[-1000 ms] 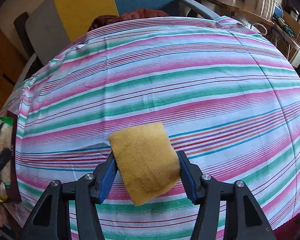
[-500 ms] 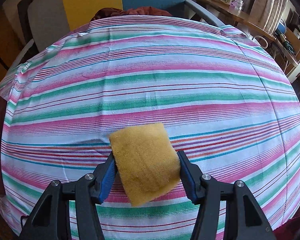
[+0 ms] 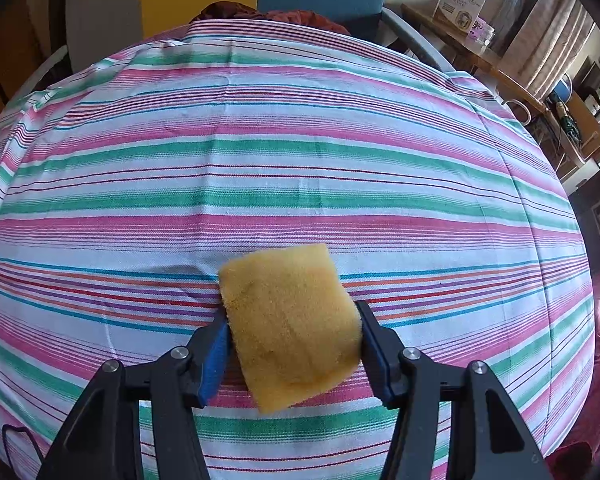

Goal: Organize objects
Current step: 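Carry the cracker packet into the gold tray and open the left gripper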

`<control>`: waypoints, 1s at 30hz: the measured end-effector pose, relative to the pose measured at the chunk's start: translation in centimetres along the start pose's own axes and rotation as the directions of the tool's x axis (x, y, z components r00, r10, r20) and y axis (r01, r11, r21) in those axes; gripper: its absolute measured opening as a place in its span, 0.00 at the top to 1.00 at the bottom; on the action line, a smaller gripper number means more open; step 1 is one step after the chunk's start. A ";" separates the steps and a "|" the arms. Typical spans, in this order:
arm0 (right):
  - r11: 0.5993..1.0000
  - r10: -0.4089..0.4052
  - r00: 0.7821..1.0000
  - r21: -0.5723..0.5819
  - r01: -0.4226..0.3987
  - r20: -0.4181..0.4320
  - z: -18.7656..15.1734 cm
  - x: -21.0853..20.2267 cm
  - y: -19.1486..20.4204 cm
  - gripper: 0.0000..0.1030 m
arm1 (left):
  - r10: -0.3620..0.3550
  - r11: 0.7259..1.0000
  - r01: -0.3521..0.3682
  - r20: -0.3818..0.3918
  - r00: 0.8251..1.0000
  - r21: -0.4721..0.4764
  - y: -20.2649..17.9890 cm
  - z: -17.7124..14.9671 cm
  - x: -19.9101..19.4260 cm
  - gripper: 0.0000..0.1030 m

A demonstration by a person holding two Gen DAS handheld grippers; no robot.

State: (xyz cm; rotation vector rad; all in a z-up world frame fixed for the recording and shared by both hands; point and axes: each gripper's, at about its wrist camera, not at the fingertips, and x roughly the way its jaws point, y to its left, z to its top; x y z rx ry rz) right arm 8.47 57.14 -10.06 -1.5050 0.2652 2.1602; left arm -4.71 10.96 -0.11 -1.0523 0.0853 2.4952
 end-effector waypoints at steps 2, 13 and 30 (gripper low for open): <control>1.000 -0.002 1.000 -0.004 0.002 0.001 0.1 0.0 0.1 0.44 | 0.006 0.998 -0.006 -0.003 1.000 -0.055 2.5 -0.3 -0.3 0.64; 1.000 -0.005 1.000 -0.023 0.005 0.004 0.1 -0.1 0.1 0.44 | 0.018 0.994 -0.026 -0.075 0.997 -0.108 3.8 -1.4 2.0 0.64; 1.000 -0.007 1.000 -0.028 0.007 0.005 0.1 0.0 0.0 0.44 | 0.079 0.989 -0.099 -0.183 0.980 -0.105 3.1 -1.9 7.8 0.62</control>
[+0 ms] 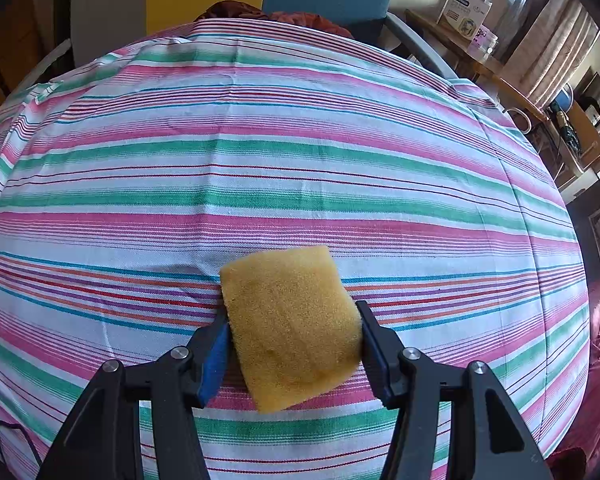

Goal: Organize objects
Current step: 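Carry the cracker packet into the gold tray and open the left gripper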

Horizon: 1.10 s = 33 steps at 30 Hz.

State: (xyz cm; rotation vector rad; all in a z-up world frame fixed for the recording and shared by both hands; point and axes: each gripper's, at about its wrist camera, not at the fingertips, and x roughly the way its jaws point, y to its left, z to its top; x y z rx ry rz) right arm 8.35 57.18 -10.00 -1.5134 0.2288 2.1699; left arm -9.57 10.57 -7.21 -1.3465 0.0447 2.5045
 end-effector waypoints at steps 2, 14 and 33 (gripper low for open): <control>1.000 -0.001 1.000 -0.002 0.001 0.000 0.0 -0.1 0.0 0.44 | 0.004 1.000 -0.004 0.005 1.000 0.004 0.0 0.0 0.0 0.62; 1.000 0.000 1.000 -0.021 0.000 0.004 0.3 0.2 -0.1 0.44 | 0.064 0.996 -0.071 0.118 0.991 0.058 -0.2 -0.2 -2.4 0.51; 1.000 -0.017 1.000 0.023 0.017 0.018 1.3 -2.3 2.6 0.45 | 0.047 0.998 -0.058 0.278 0.959 0.031 1.6 -0.3 -10.1 0.41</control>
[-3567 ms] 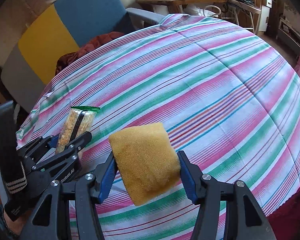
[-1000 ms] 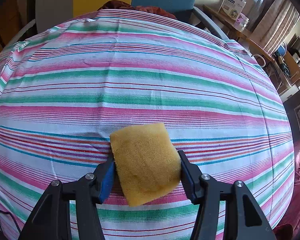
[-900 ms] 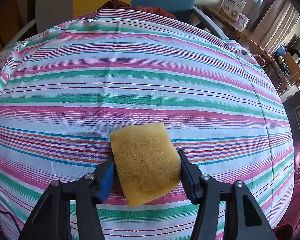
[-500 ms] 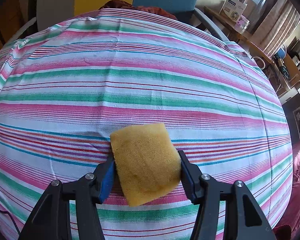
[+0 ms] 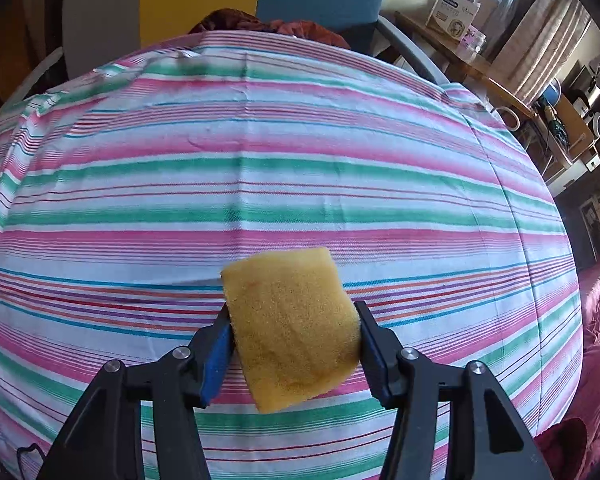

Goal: Organize objects
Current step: 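Carry the cracker packet into the gold tray and open the left gripper, then lower the yellow sponge into the gold tray and open the right gripper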

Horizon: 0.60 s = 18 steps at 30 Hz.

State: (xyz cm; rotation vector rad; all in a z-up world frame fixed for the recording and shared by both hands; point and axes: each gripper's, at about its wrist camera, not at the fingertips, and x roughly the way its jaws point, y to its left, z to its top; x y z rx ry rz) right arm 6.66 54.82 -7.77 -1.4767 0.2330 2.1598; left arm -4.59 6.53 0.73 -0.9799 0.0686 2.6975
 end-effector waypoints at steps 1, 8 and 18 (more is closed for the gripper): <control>1.000 0.017 1.000 -0.003 -0.017 0.015 0.2 -0.7 0.7 0.45 | 0.000 1.000 0.000 0.000 1.000 -0.004 0.1 -0.1 -0.1 0.41; 0.981 0.178 0.976 -0.096 -0.166 0.123 0.7 -6.1 8.6 0.45 | 0.005 1.000 -0.005 -0.006 1.000 -0.019 1.0 -0.5 -0.4 0.40; 0.845 0.451 0.883 -0.381 -0.375 0.128 -1.2 -12.9 25.3 0.45 | 0.027 0.998 -0.028 -0.018 0.999 -0.051 2.7 -1.2 -0.4 0.31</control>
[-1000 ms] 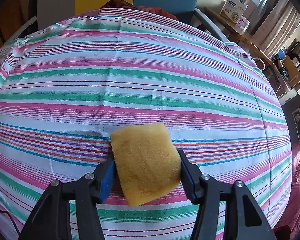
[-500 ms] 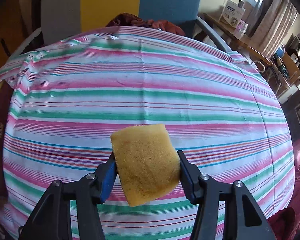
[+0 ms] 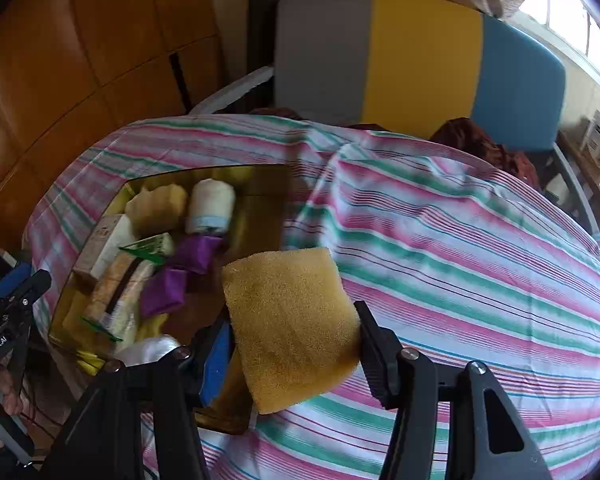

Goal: Organize objects
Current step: 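Lower the yellow sponge into the gold tray and open the right gripper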

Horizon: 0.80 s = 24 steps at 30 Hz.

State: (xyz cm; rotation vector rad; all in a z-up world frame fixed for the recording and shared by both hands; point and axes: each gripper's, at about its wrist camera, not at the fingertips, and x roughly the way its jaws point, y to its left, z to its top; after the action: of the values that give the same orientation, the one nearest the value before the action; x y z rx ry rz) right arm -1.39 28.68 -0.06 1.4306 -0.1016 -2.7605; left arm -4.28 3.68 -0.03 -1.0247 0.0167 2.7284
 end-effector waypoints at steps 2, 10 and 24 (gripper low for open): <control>0.999 0.014 1.000 -0.038 -0.015 -0.019 0.1 1.1 2.4 0.45 | 0.005 1.000 -0.005 -0.005 1.000 -0.013 0.6 -0.2 -0.1 0.30; 0.992 -0.028 0.991 -0.129 0.011 -0.131 0.9 6.8 6.9 0.44 | 0.022 0.998 -0.023 -0.014 1.000 -0.058 2.5 -0.5 0.0 0.22; 0.985 -0.105 0.985 -0.152 0.084 -0.136 -0.5 8.6 6.5 0.27 | 0.040 0.995 -0.040 0.000 0.999 -0.095 3.2 -0.3 -0.2 0.00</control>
State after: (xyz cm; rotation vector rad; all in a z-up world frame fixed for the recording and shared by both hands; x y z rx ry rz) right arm -5.95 21.65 -6.83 1.6278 0.1735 -2.6602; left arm -4.64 0.45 -0.36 -1.0573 -0.0940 2.7906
